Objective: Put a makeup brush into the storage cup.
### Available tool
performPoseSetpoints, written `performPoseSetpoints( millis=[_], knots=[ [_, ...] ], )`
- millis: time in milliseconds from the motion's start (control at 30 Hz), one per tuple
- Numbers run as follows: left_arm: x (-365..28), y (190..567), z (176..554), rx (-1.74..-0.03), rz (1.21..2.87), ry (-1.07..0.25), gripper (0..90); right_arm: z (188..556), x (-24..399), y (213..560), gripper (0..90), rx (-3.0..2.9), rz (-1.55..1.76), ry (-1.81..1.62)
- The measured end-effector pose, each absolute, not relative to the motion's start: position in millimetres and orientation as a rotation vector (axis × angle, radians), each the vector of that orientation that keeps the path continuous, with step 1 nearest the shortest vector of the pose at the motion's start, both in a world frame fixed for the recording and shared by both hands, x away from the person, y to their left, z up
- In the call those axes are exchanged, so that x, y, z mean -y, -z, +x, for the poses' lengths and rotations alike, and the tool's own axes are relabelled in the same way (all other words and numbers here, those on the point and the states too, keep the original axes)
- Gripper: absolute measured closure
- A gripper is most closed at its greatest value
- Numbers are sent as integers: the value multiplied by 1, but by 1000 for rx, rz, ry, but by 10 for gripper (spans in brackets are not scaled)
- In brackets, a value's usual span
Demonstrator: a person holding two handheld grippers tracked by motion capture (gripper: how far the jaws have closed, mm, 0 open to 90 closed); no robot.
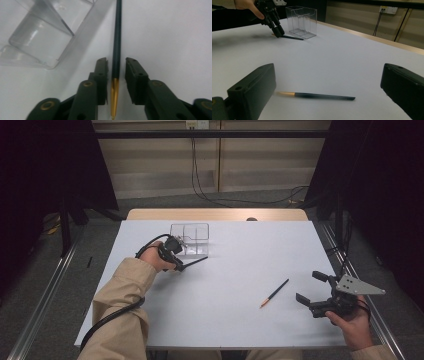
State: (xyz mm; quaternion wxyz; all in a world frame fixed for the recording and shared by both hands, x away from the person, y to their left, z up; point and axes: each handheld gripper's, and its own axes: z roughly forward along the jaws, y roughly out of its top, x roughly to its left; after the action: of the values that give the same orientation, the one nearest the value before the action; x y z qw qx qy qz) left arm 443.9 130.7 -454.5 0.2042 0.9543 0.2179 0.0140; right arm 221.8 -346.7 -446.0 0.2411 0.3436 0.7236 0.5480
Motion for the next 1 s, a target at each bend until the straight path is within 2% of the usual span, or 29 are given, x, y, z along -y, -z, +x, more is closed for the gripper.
performPoseSetpoints(
  millis=[167,500,733,1000],
  knots=[
    [-128,453,441,-591,2705,-9,832,222,347,446,0,-1983,939,-1494],
    [-121,449,438,-551,2781,12,837,222,346,447,0,-1987,942,-1496],
    [-119,445,434,-585,2754,37,838,223,347,447,0,-1987,946,-1495],
    [-118,438,430,-536,2741,48,839,223,346,447,0,-1996,950,-1494]
  ],
)
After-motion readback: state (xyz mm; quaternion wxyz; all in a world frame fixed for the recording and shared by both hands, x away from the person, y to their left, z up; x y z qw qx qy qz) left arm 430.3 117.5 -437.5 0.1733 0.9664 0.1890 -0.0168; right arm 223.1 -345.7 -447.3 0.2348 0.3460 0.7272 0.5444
